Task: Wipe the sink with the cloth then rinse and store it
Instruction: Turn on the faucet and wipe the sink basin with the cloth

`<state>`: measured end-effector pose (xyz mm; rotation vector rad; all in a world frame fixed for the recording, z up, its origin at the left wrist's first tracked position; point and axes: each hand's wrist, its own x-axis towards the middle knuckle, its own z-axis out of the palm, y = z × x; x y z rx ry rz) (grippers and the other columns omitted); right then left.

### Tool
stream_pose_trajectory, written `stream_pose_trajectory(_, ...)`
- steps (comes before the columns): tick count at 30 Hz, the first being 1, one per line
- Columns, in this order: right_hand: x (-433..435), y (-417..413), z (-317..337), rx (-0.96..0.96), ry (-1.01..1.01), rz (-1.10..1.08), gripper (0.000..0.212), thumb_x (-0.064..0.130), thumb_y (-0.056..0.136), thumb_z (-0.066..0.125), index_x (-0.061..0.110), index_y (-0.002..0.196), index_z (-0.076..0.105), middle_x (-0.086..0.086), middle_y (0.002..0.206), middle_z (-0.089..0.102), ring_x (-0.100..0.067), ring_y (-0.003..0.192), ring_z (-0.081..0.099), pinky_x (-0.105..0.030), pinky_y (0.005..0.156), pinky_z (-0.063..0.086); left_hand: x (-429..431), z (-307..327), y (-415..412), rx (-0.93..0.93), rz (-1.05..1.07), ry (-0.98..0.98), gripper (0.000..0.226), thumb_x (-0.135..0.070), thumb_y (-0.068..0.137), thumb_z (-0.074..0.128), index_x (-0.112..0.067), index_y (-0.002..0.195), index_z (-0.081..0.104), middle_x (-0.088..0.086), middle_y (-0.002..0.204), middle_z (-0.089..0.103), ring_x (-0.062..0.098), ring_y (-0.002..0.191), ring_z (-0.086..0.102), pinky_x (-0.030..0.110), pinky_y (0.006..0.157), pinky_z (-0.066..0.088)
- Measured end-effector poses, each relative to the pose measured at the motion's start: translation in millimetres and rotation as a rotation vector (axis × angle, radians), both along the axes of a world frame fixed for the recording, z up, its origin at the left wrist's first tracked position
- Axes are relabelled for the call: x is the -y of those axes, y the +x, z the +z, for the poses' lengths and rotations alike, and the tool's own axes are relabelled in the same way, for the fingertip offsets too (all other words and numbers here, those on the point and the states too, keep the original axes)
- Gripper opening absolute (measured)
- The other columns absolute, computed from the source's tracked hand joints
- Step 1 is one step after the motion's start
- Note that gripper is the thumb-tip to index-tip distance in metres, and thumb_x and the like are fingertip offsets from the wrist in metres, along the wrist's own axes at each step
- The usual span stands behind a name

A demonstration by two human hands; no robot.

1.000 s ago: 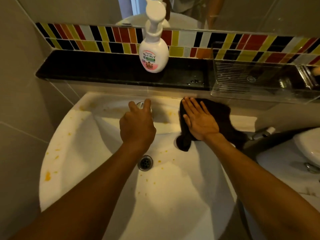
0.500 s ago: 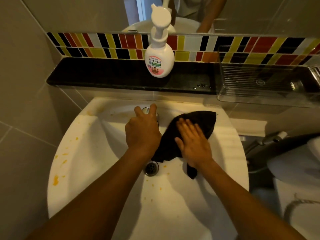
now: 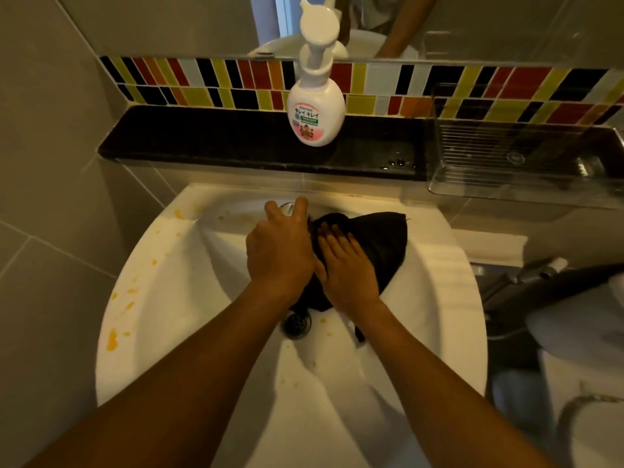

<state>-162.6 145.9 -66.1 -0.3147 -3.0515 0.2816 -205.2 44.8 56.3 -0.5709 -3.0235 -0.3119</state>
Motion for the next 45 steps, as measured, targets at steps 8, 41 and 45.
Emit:
stream_pose_trajectory(8, -47.0, 19.6, -1.9, 0.026, 0.007, -0.328, 0.062, 0.047, 0.097, 0.002, 0.016, 0.15, -0.008, -0.002, 0.16, -0.012, -0.016, 0.146, -0.016, -0.034, 0.119, -0.012, 2.2, 1.8, -1.7, 0.061, -0.03, 0.01, 0.066, -0.027, 0.087, 0.067, -0.027, 0.143, 0.033, 0.017, 0.137, 0.042, 0.034, 0.105, 0.06, 0.036, 0.081, 0.054)
stream_pose_trajectory(41, -61.1, -61.4, 37.7, 0.128, 0.339, 0.374, 0.055, 0.037, 0.099, 0.023, 0.026, 0.151, 0.011, 0.005, 0.161, 0.005, -0.019, 0.149, -0.003, -0.04, 0.121, -0.005, -1.0, 1.0, -0.3, -0.017, -0.002, -0.007, 0.052, -0.032, 0.092, 0.058, -0.026, 0.139, 0.036, 0.015, 0.133, 0.045, 0.033, 0.099, 0.061, 0.033, 0.074, 0.052)
stream_pose_trajectory(45, -94.7, -20.7, 24.5, 0.051, 0.185, 0.233, 0.054, 0.041, 0.097, 0.026, 0.027, 0.149, 0.026, 0.003, 0.159, 0.019, -0.018, 0.148, 0.008, -0.04, 0.121, 0.006, 1.5, -2.8, -2.1, 0.01, -0.006, -0.002, 0.059, -0.026, 0.088, 0.065, -0.026, 0.14, 0.036, 0.016, 0.132, 0.045, 0.034, 0.099, 0.06, 0.035, 0.074, 0.053)
